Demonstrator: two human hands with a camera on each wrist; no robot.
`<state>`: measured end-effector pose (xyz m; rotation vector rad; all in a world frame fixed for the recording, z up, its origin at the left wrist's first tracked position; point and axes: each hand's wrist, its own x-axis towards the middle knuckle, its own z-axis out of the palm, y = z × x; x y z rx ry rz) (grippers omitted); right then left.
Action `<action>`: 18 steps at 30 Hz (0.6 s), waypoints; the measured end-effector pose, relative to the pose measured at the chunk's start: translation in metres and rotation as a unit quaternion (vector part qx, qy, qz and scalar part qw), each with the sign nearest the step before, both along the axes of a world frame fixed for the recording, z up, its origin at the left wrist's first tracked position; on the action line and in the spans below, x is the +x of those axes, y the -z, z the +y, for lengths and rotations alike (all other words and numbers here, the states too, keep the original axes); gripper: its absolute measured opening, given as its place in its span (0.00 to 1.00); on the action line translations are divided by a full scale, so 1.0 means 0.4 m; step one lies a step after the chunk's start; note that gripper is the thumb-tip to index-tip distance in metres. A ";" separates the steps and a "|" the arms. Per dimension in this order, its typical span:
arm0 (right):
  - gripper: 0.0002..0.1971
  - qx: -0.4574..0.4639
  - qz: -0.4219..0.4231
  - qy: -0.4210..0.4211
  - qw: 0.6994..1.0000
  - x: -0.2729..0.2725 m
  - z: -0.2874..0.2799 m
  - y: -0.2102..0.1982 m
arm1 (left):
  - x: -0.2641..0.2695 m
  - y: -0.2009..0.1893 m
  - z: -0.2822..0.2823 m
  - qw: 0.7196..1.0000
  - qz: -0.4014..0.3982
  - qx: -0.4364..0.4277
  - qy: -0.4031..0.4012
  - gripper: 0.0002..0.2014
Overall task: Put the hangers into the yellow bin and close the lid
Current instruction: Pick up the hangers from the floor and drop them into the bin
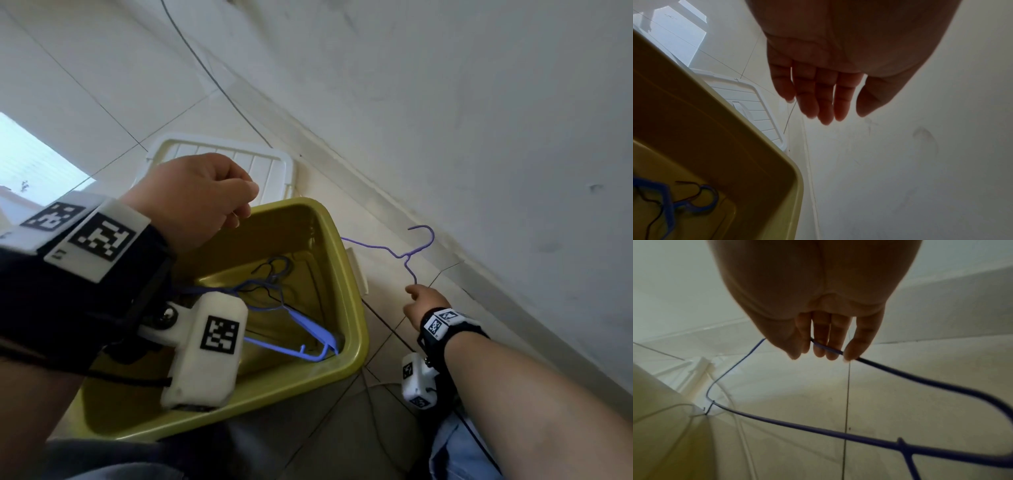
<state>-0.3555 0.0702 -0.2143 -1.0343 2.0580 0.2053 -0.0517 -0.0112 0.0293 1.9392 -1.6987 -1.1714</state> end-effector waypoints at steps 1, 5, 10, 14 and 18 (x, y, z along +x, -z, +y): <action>0.27 -0.016 0.000 -0.005 1.000 0.003 -0.002 -0.020 | 0.002 -0.011 0.005 1.000 -0.003 -0.006 0.000 0.06; 0.26 -0.096 0.009 -0.024 0.995 0.022 -0.025 -0.108 | 0.011 -0.057 0.029 0.999 0.003 -0.032 -0.008 0.06; 0.24 -0.198 0.014 -0.032 0.979 0.048 -0.061 -0.251 | 0.021 -0.118 0.070 0.997 -0.020 -0.068 0.008 0.06; 0.24 -0.255 0.027 -0.077 0.963 0.075 -0.065 -0.380 | 0.032 -0.163 0.104 0.995 -0.038 -0.094 0.008 0.05; 0.24 -0.321 0.023 -0.138 0.937 0.119 -0.056 -0.493 | 0.056 -0.201 0.133 0.993 -0.029 -0.110 0.007 0.05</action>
